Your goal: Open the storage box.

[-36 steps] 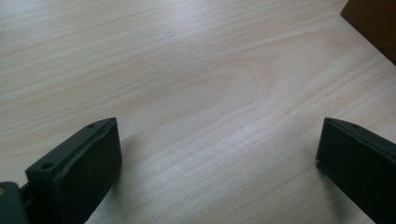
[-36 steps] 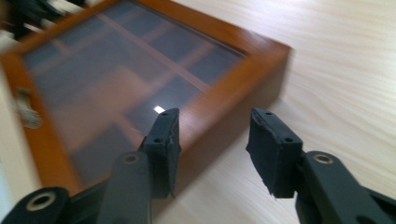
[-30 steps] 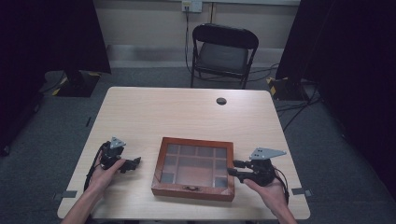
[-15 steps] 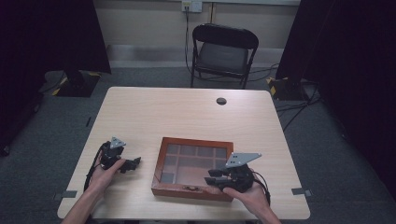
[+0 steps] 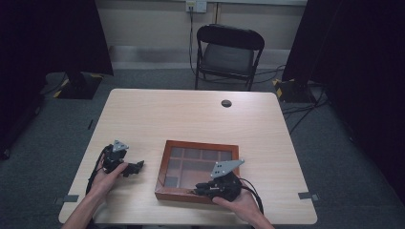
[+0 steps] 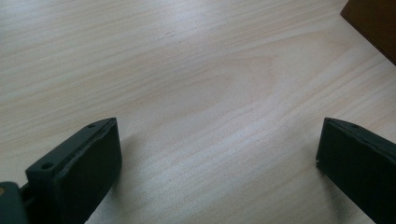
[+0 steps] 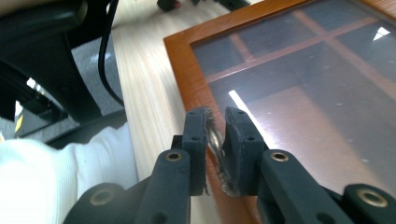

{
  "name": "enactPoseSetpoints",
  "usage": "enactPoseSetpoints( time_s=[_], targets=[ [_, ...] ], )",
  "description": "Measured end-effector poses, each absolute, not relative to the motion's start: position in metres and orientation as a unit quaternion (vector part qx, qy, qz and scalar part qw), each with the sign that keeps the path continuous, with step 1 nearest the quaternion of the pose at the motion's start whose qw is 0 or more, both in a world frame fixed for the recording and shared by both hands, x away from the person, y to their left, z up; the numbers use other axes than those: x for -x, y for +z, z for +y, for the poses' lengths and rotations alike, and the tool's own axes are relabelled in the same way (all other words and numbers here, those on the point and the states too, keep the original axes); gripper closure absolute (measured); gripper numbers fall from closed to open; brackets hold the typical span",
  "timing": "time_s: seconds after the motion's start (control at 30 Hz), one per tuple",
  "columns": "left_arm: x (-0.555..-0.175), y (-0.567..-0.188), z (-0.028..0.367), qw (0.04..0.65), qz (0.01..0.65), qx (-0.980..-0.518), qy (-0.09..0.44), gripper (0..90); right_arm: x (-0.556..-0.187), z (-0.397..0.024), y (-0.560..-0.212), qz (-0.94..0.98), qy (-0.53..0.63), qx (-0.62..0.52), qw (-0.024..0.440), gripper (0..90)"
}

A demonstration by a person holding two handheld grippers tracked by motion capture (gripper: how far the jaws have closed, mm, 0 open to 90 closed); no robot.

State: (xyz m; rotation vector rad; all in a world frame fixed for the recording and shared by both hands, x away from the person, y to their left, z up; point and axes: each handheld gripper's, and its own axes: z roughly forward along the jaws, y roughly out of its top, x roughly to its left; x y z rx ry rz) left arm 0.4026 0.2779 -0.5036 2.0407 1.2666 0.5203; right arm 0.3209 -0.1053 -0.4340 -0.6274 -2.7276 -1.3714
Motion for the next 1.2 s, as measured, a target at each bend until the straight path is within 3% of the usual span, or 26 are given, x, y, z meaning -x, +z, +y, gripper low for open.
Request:
enactPoseSetpoints(
  time_s=[0.37, 1.2],
  targets=[
    [-0.4027, -0.5037, 0.2779, 0.336, 0.486, -0.782, 0.199, 0.0, -0.3222, -0.1068, -0.4377, -0.876, -0.441, 0.197, 0.006, 77.4],
    [-0.4016, -0.5024, 0.2774, 0.328, 0.485, -0.786, 0.198, 0.0, -0.3238, -0.1077, -0.4390, -0.883, -0.434, 0.179, 0.007, 81.9]
  ],
)
